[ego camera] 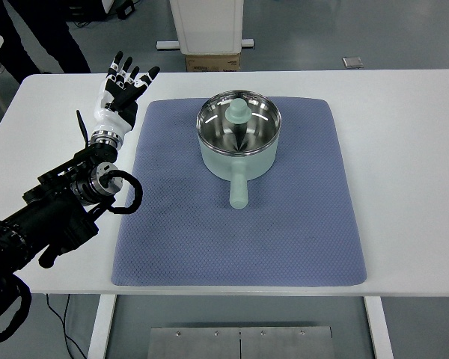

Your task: Rotate green pot handle

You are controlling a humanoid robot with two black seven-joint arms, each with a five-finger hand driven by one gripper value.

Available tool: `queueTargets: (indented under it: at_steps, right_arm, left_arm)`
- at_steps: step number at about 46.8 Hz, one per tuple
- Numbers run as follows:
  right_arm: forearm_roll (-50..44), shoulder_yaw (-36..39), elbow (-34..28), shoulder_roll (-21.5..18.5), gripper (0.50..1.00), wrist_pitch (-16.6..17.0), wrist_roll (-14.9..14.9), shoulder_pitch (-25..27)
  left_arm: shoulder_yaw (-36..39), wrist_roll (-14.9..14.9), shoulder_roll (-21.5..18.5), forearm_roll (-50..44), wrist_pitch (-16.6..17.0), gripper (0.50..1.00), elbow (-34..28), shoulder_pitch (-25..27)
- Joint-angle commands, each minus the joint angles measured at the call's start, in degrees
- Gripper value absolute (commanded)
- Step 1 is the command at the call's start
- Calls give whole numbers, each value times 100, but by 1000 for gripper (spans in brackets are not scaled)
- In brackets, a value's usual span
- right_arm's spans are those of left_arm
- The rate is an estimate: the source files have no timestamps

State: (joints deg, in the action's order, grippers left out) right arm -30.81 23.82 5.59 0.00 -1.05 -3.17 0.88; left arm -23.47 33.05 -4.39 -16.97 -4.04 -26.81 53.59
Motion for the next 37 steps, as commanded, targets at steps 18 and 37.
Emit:
queueTargets:
  at_steps: [18, 37]
  right_arm:
    - [-4, 0, -5, 0, 1000, 0, 1, 0]
    - [-4, 0, -5, 0, 1000, 0, 1, 0]
  left_arm:
    - [1, 26, -18, 63, -62, 1000, 0, -60]
    - [9, 44, -123, 203, -238, 1000, 0, 46]
